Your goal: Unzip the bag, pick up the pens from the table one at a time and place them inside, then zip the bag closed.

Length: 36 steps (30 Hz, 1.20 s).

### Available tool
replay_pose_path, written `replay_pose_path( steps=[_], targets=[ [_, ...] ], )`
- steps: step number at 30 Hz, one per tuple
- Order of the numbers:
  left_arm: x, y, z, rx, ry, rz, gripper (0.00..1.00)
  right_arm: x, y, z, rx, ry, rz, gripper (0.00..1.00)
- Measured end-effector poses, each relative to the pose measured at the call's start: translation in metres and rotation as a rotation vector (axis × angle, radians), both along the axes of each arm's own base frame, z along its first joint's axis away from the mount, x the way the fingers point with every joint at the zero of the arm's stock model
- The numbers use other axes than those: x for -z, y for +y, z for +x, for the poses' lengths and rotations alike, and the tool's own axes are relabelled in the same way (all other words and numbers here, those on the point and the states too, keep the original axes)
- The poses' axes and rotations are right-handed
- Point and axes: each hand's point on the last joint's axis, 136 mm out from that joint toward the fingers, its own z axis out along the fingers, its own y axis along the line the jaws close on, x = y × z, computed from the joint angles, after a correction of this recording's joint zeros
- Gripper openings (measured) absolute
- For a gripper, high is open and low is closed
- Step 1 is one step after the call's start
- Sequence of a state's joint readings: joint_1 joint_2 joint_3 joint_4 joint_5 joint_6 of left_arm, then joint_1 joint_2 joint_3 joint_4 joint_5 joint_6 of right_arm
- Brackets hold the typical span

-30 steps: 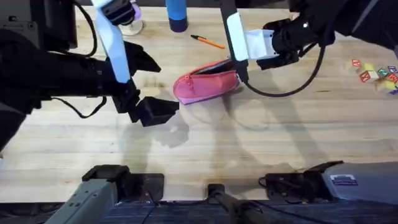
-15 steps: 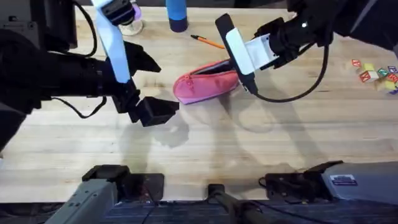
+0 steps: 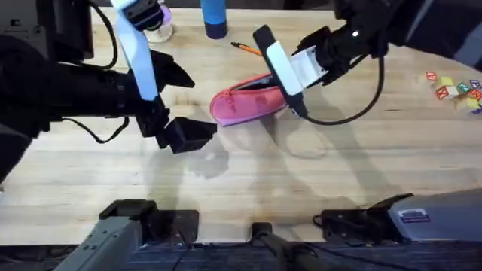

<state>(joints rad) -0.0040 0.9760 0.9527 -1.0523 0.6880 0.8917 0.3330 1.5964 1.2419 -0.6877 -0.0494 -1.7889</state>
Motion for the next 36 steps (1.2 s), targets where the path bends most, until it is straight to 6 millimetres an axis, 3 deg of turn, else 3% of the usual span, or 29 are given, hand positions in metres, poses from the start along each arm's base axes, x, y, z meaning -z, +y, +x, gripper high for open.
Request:
replay_pose_path(
  steps=[12,19,27,36],
  targets=[
    [0.0,0.0,0.0,0.0,0.0,0.0,0.992,0.023,0.031,0.008,-0.072,-0.005,-0.005,0.032],
    [0.001,0.0,-0.001,0.0,0.006,0.0,0.993,0.035,0.058,-0.002,-0.127,0.02,-0.006,0.032],
    [0.001,0.0,-0.001,0.0,0.007,0.0,0.993,0.033,0.085,-0.013,-0.18,0.019,0.029,0.032],
    [0.001,0.0,-0.001,0.0,0.007,0.0,0.993,0.042,0.099,-0.011,-0.175,0.044,0.092,0.032]
  ],
)
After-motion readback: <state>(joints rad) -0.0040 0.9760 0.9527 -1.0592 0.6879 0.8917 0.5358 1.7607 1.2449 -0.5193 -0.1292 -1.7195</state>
